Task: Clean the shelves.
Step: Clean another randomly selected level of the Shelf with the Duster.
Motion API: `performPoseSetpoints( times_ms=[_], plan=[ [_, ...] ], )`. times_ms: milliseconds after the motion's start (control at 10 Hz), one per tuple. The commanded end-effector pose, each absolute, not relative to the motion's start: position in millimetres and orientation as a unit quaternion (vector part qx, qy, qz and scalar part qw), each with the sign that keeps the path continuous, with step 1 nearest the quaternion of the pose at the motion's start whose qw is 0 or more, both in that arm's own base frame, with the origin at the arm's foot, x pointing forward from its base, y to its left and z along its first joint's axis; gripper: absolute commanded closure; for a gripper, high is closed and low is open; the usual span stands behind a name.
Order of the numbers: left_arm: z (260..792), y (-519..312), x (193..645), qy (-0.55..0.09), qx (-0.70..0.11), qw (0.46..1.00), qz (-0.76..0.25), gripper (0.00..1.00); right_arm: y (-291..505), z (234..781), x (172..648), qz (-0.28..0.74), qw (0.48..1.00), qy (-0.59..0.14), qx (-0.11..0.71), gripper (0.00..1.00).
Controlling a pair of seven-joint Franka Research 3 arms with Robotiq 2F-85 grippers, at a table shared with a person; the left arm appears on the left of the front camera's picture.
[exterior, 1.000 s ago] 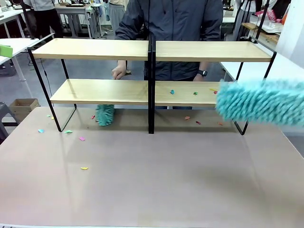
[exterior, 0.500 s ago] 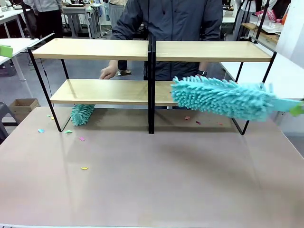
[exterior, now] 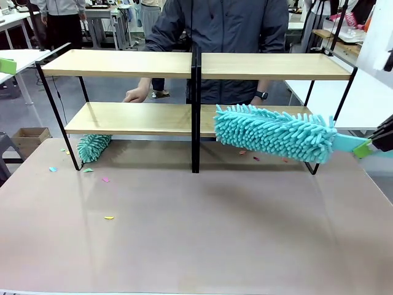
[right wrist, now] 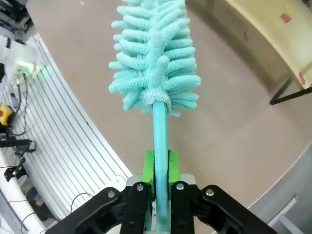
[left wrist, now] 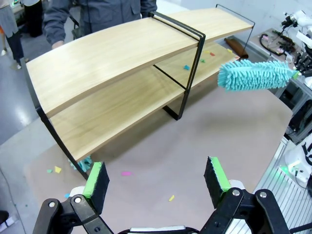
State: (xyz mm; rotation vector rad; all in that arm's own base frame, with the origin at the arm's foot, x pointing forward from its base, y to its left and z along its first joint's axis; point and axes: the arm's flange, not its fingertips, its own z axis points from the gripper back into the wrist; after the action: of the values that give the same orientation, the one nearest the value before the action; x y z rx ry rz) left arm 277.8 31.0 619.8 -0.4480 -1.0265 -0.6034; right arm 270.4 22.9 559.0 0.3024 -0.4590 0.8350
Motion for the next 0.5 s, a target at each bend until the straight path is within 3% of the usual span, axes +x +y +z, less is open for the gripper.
performPoseSetpoints(
  times_ms=[0,400],
  plan=[
    [619.6,30.9,279.5,-0.481,-0.214,0.802,-0.283,0.00,49.2,541.7,287.2,0.379,0.875,-0.256,0.160,0.87],
    [619.6,30.9,279.5,-0.481,-0.214,0.802,-0.283,0.00,93.0,525.0,330.2,0.318,0.903,-0.244,0.154,0.87]
  ],
)
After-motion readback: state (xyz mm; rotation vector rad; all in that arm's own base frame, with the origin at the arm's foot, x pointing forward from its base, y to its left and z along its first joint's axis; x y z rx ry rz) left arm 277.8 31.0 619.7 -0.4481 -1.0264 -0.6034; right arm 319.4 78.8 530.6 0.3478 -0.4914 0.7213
